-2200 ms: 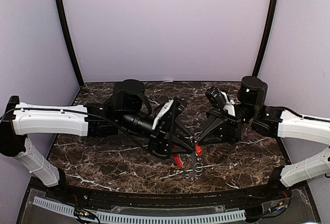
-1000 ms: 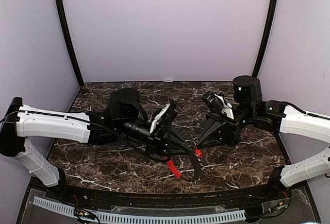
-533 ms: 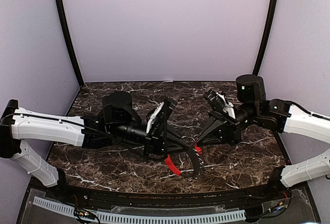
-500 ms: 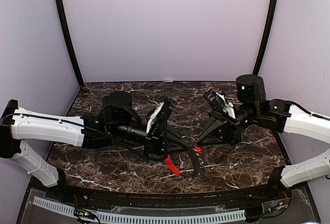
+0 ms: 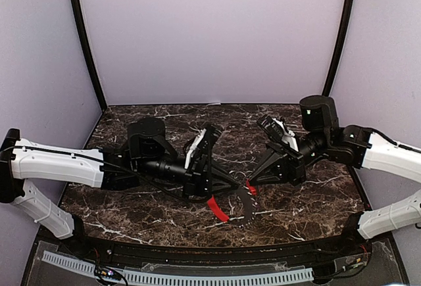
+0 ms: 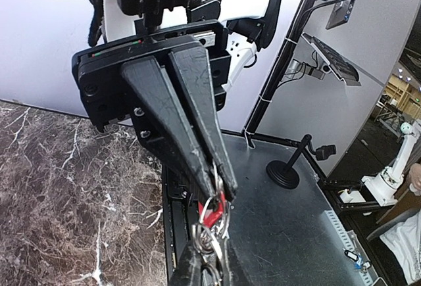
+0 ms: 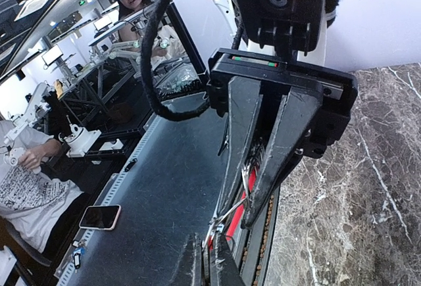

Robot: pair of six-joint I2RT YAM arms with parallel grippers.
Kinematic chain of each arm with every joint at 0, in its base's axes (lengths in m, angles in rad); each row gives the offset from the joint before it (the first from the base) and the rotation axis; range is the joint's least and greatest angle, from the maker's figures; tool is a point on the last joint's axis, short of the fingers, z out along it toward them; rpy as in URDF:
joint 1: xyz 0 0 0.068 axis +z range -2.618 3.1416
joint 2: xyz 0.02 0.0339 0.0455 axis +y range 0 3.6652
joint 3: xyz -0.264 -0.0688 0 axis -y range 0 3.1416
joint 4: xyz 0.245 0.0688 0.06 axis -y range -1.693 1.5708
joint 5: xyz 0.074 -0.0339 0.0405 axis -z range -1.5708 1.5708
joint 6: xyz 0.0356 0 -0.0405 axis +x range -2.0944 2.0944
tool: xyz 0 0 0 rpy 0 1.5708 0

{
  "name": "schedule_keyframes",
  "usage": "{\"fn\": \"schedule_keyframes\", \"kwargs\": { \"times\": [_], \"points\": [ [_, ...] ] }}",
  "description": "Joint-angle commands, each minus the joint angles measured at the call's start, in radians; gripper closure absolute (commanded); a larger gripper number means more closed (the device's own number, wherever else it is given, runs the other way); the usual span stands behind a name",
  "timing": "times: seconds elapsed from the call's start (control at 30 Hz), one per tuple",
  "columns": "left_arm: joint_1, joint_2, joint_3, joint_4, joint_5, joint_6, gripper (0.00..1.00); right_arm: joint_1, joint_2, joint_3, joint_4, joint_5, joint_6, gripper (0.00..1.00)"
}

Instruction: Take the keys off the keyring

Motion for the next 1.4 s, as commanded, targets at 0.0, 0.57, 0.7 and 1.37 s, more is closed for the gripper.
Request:
{"fn": "schedule_keyframes", "kwargs": {
  "times": [0.0,0.57,0.7,1.37],
  "points": [
    [0.046,-0.071,-0.032,0.041,-0.062,-0.028,1.0,0.022,-0.004,0.026,-0.033,-0.074,0.006,1.0],
    [0.094,-0.107,-0.072,0.091,-0.097,-0.121,1.0,0.068,0.031,0.047,-0.057,-0.056,-0.006,1.0],
    [0.102,-0.11,-0.068,0.102,-0.091,-0.152,1.0,0.081,0.043,0.051,-0.064,-0.055,-0.009,1.0],
    [0.179,-0.095,-0.05,0.132,-0.019,-0.364,1.0,0.134,0.129,0.157,-0.22,-0.014,-0.105,1.0]
  ]
}}
